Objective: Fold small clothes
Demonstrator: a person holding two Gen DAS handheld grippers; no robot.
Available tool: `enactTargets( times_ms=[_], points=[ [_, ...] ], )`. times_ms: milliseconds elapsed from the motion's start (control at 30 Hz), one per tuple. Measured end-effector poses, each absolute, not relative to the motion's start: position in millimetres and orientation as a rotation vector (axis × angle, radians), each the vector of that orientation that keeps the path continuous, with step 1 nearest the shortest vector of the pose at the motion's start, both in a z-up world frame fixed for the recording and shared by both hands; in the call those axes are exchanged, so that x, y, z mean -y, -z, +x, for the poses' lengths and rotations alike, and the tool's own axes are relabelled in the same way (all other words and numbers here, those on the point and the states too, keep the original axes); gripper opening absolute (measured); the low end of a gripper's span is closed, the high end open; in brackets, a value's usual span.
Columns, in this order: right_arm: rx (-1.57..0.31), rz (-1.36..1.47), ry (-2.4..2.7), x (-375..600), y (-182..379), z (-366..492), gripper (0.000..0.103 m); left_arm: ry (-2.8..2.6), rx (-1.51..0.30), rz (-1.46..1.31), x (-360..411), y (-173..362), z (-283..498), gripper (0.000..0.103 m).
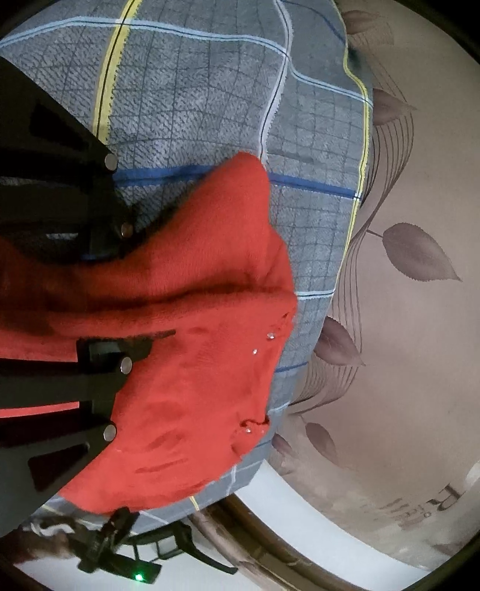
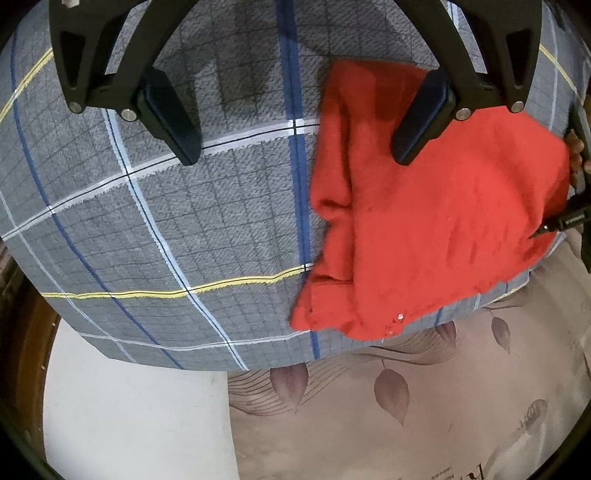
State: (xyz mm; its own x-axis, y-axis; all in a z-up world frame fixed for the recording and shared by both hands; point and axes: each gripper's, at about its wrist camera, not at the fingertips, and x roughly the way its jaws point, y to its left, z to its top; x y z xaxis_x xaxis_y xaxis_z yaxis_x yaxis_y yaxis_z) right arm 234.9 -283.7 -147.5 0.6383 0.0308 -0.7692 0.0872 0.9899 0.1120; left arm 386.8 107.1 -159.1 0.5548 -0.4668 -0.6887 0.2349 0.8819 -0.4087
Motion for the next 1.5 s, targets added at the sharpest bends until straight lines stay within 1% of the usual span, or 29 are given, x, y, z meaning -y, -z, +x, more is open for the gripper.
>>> enactTargets(
  times_ms=[133, 267, 500, 633, 867, 1133, 1500],
  points=[
    [-0.874, 0.153, 0.023, 285, 148, 234, 0.103, 0.399, -0.882, -0.244, -101, 154, 384, 0.021],
    [-0.864, 0.175, 0.008, 288, 147, 233, 0.103, 0.372, -0.899, -0.220, -95, 147, 385, 0.019],
    [-0.830, 0.233, -0.036, 295, 144, 229, 0.103, 0.329, -0.932, -0.198, -83, 124, 385, 0.019],
    [-0.773, 0.283, -0.067, 303, 138, 221, 0.103, 0.319, -0.935, -0.189, -74, 108, 383, 0.018],
    [-0.742, 0.326, -0.085, 308, 134, 218, 0.103, 0.320, -0.960, -0.232, -53, 82, 382, 0.018],
    [-0.709, 0.367, -0.103, 313, 131, 213, 0.103, 0.379, -0.977, -0.307, 7, 62, 381, 0.018],
    [-0.677, 0.401, -0.127, 316, 127, 207, 0.103, 0.441, -1.022, -0.342, 98, 71, 388, 0.018]
  ],
)
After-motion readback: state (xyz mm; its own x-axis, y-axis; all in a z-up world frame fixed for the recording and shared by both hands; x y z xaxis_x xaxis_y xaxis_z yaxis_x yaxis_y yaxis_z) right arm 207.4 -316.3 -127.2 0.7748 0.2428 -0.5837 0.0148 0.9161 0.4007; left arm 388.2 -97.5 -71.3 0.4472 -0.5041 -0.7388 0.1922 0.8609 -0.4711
